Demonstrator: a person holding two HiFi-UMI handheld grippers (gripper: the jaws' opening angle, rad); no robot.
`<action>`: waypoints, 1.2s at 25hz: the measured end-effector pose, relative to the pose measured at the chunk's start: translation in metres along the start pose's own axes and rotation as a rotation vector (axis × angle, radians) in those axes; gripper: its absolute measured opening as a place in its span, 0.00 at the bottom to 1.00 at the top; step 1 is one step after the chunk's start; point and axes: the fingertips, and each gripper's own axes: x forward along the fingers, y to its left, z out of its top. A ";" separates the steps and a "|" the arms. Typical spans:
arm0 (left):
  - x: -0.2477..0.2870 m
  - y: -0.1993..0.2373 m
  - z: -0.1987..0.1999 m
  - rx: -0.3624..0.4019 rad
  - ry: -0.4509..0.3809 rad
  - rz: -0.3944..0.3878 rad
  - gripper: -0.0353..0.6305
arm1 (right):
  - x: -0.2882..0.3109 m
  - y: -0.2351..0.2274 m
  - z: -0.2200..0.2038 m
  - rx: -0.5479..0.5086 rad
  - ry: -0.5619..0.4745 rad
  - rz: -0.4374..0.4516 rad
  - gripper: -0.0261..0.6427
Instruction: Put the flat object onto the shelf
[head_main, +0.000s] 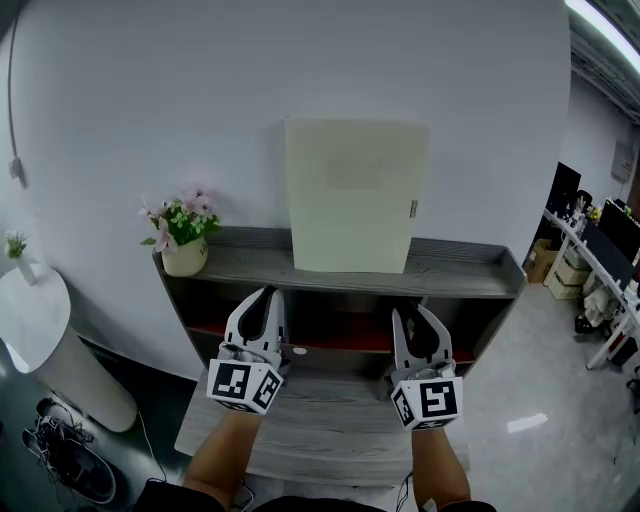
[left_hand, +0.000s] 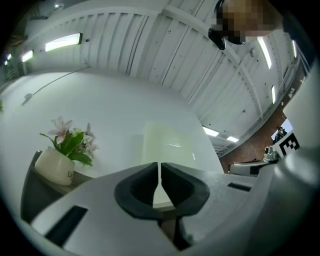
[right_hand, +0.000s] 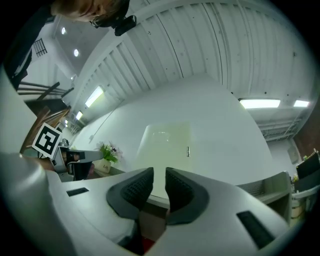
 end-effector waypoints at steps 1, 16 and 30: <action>-0.002 -0.001 -0.003 0.005 0.011 0.001 0.08 | -0.003 0.001 -0.001 0.003 -0.001 -0.001 0.15; -0.015 -0.017 -0.020 0.083 0.064 -0.012 0.06 | -0.010 0.010 -0.001 -0.094 0.014 -0.013 0.08; -0.011 -0.017 -0.018 0.092 0.050 -0.003 0.06 | -0.008 0.010 0.002 -0.128 0.002 -0.024 0.07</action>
